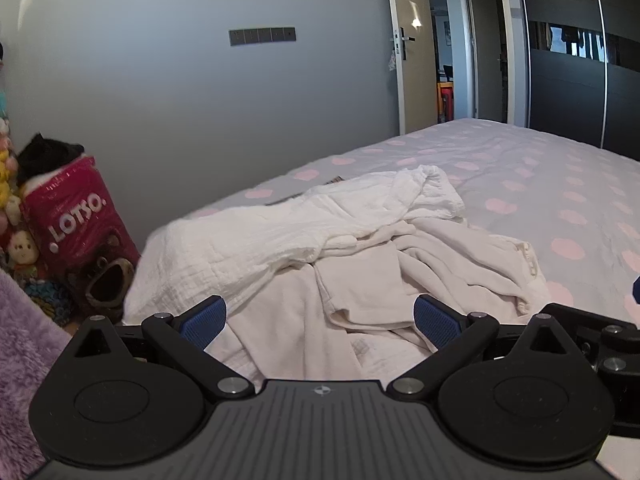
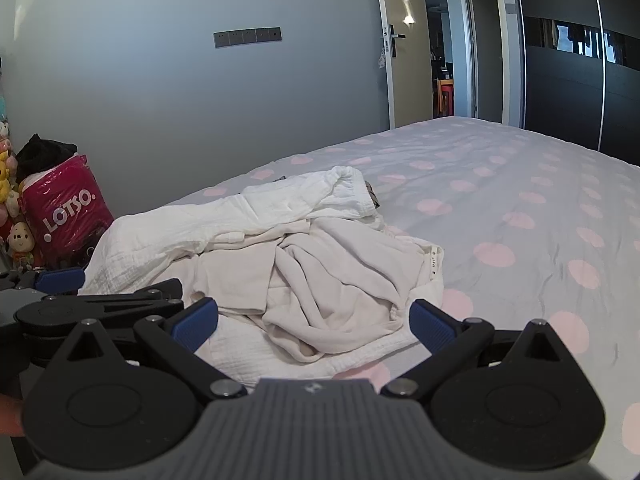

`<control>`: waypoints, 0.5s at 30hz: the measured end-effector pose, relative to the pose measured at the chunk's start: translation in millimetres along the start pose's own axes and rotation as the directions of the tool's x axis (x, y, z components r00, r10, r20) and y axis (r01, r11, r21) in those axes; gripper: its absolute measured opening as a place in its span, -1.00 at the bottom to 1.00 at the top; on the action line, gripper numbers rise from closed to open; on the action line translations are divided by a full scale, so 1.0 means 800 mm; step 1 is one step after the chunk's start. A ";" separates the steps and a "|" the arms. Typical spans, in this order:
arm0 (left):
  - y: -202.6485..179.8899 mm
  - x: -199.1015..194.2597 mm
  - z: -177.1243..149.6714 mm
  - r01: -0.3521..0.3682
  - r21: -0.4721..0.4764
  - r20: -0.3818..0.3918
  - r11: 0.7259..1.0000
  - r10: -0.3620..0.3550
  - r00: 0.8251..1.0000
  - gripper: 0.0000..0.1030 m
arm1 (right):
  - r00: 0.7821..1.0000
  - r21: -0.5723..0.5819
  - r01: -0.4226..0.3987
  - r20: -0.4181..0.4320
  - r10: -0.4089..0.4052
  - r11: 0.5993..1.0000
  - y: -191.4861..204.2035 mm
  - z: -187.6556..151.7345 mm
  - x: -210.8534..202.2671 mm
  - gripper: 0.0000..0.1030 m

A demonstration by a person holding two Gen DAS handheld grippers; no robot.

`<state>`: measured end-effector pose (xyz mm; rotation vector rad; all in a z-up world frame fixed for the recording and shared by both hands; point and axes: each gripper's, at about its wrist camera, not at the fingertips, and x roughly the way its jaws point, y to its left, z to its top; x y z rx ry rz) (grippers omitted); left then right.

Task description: Fold clothes

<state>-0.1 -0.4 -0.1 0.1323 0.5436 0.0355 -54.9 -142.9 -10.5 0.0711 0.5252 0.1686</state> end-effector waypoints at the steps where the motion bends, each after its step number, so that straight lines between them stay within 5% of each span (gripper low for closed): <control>1: -0.002 -0.001 -0.001 0.003 0.002 -0.005 1.000 -0.002 1.000 0.97 | 1.000 0.000 -0.001 -0.001 0.001 1.000 0.000 0.000 0.000 0.99; 15: -0.004 0.008 -0.005 0.037 0.010 -0.060 0.999 -0.037 0.998 0.97 | 1.000 0.014 0.008 -0.011 -0.008 1.000 -0.006 -0.010 0.007 0.99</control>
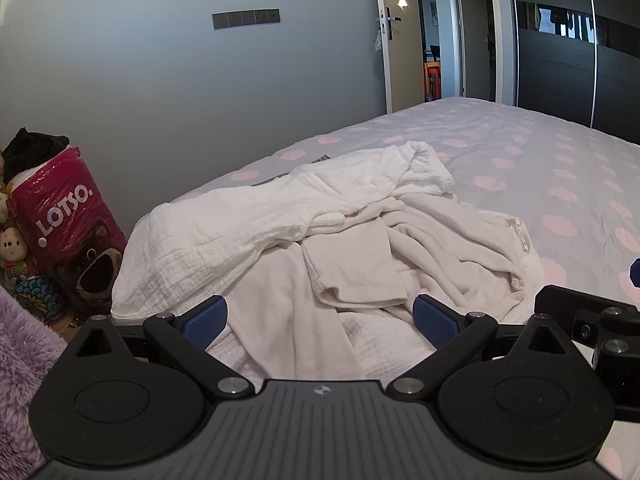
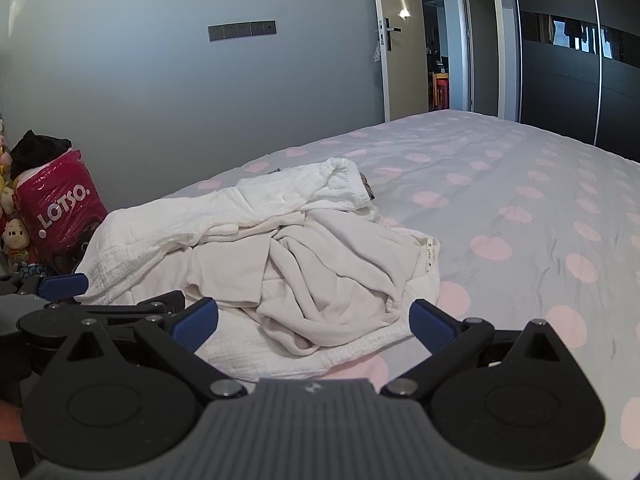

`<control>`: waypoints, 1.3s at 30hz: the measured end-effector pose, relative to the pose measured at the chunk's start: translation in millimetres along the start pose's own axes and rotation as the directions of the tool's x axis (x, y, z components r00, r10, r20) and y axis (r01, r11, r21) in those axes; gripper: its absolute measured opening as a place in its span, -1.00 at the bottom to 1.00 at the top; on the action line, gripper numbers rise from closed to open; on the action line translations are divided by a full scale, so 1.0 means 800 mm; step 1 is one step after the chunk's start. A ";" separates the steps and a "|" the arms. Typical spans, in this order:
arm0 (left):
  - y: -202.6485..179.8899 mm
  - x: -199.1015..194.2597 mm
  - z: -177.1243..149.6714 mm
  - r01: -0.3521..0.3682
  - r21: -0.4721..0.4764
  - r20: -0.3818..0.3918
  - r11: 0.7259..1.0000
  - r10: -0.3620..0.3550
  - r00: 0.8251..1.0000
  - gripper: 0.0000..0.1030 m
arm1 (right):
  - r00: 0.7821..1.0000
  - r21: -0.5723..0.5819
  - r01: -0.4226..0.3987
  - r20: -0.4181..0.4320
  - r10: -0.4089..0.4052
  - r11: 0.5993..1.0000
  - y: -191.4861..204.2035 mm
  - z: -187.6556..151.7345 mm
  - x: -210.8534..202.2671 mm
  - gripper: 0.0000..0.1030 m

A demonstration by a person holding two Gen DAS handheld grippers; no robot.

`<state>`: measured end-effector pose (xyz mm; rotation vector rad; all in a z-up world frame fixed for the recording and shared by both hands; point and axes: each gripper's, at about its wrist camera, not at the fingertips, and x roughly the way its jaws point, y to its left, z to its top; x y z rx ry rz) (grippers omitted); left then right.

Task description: Fold clothes

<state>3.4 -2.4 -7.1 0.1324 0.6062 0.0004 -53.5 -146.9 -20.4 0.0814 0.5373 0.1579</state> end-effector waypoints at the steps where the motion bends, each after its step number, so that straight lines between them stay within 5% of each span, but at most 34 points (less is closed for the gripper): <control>1: 0.000 0.000 0.000 -0.001 0.001 -0.001 1.000 0.001 1.000 0.97 | 1.000 -0.001 0.000 -0.001 0.000 1.000 0.000 0.000 0.000 0.99; 39: 0.007 0.004 -0.005 -0.001 -0.019 -0.028 1.000 0.001 1.000 0.96 | 0.999 0.010 0.011 -0.049 -0.010 1.000 0.003 -0.004 0.010 0.99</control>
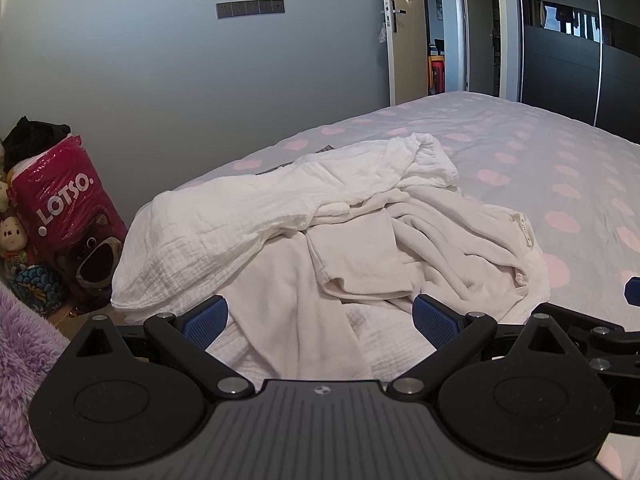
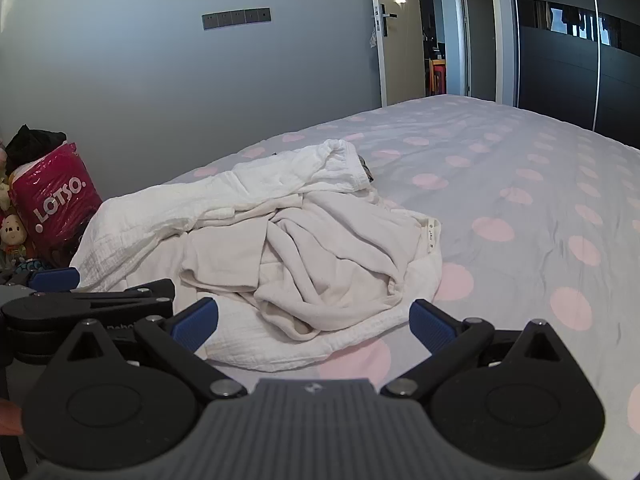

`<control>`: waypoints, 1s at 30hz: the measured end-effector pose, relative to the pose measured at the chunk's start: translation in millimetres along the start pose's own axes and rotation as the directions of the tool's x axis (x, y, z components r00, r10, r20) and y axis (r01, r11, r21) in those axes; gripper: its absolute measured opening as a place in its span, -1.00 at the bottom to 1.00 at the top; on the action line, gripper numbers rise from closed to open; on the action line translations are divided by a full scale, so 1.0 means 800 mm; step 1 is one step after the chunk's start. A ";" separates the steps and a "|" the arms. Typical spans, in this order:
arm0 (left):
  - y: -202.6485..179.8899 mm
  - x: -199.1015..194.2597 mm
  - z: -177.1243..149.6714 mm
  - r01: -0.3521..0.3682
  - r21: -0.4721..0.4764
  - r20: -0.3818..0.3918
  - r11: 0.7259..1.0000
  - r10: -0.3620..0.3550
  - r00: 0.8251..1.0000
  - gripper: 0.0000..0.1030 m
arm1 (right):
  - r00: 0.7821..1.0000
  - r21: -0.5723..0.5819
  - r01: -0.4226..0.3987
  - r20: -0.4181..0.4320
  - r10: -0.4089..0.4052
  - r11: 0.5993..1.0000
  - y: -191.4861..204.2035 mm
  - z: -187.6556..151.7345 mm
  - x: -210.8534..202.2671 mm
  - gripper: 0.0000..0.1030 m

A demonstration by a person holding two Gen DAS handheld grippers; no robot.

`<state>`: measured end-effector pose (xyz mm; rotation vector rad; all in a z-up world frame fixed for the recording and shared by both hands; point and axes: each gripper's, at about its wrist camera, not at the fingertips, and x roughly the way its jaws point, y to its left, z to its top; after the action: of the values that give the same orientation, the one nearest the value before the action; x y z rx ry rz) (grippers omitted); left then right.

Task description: Fold clothes

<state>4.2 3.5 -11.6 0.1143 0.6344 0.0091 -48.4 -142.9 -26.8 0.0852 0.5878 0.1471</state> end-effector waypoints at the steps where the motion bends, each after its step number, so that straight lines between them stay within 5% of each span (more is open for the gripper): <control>1: 0.000 0.000 0.000 0.000 -0.001 0.000 1.000 0.000 1.000 0.96 | 1.000 -0.002 0.000 -0.001 0.000 1.000 0.001 0.000 0.000 0.99; 30: 0.003 0.004 0.000 0.001 0.008 -0.016 1.000 0.000 1.000 0.95 | 1.000 -0.017 0.006 -0.007 -0.006 1.000 0.005 -0.002 0.005 0.99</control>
<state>7.0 5.8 -13.6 0.1221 0.6502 0.0069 -46.5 -138.2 -29.5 0.0667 0.5934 0.1465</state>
